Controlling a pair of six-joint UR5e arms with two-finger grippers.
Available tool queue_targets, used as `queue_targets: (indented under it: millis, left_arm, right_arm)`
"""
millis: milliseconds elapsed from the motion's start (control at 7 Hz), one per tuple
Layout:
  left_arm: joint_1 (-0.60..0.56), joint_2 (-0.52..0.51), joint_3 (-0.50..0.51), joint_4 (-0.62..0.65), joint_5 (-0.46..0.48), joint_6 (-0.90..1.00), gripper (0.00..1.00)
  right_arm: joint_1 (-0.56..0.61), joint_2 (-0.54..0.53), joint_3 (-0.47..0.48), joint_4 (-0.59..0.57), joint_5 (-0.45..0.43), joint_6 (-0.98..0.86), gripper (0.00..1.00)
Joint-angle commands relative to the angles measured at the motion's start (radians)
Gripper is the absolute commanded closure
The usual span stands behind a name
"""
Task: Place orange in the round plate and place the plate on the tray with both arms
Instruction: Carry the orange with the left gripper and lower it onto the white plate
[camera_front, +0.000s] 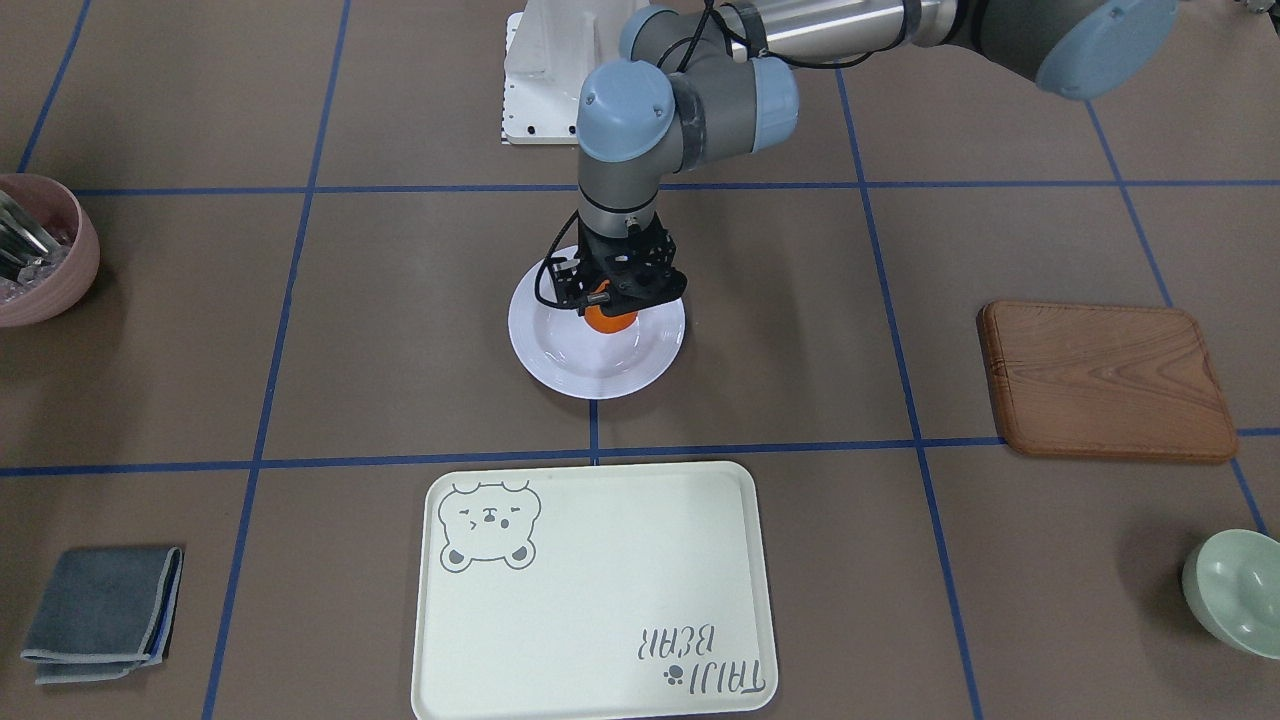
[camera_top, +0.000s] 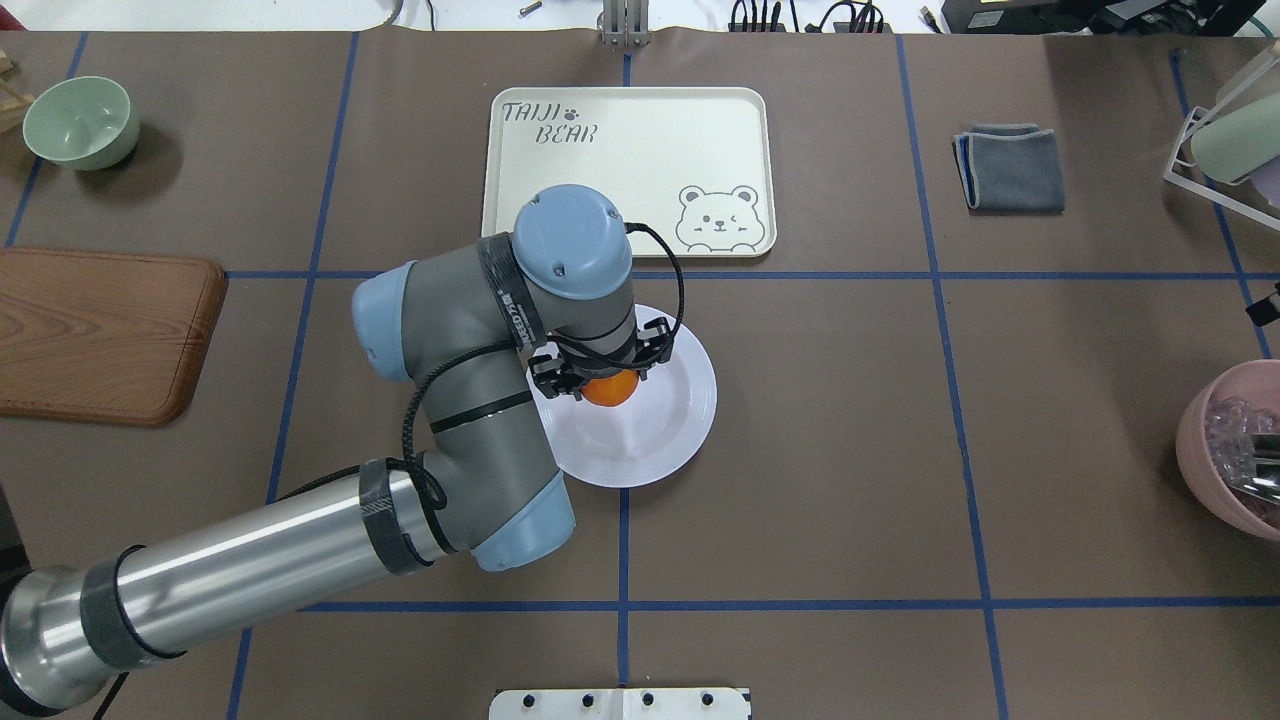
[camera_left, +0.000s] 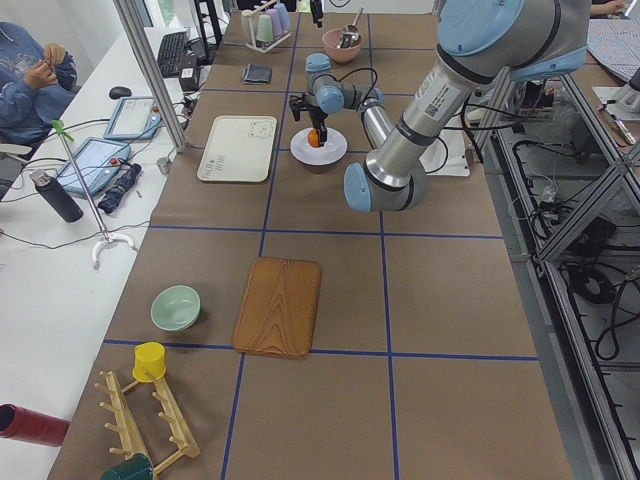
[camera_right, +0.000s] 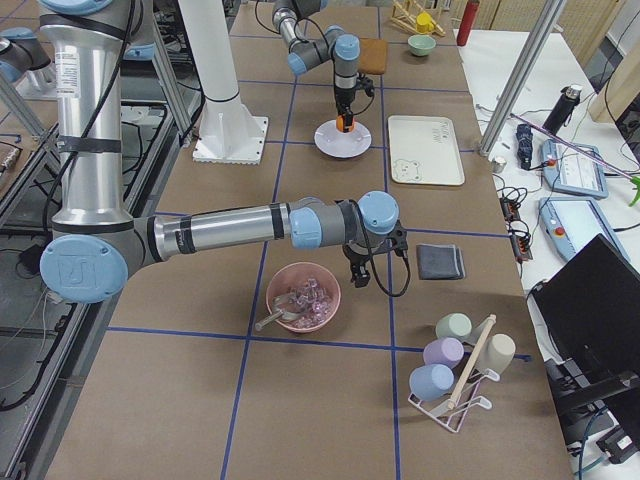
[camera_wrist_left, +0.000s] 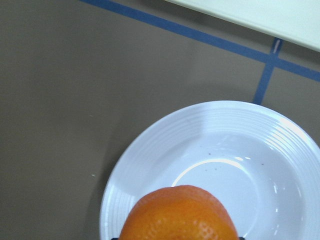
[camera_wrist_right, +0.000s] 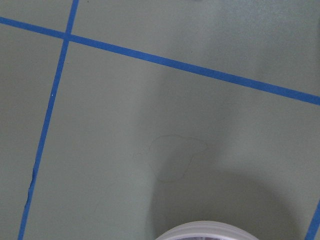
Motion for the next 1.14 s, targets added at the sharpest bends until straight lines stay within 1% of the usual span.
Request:
queue_targets:
  millis: [0, 286, 571, 714, 857, 1000]
  left_arm:
    - [0.022, -0.011, 0.043, -0.043, 0.023, -0.004, 1.0]
    - [0.028, -0.005, 0.048, -0.044, 0.025, 0.001, 0.03]
    - [0.028, -0.005, 0.048, -0.046, 0.025, 0.001, 0.02]
    - [0.019, -0.005, 0.036, -0.07, 0.023, 0.004, 0.02]
    - [-0.007, 0.009, -0.019, -0.067, 0.016, 0.006, 0.02]
    - [-0.036, 0.115, -0.152, -0.066, -0.015, 0.01, 0.02]
  right_arm:
    - [0.0, 0.001, 0.001, 0.0, -0.001, 0.0, 0.0]
    - [0.0, 0.001, 0.001, 0.0, 0.001, 0.0, 0.0]
    - [-0.012, 0.006, -0.001, 0.0, -0.001, 0.02, 0.0]
    - [-0.034, 0.038, 0.005, 0.0, 0.008, 0.105, 0.0]
    - [-0.081, 0.082, 0.013, 0.003, 0.034, 0.232, 0.0]
    - [-0.145, 0.111, 0.008, 0.074, 0.035, 0.361, 0.0]
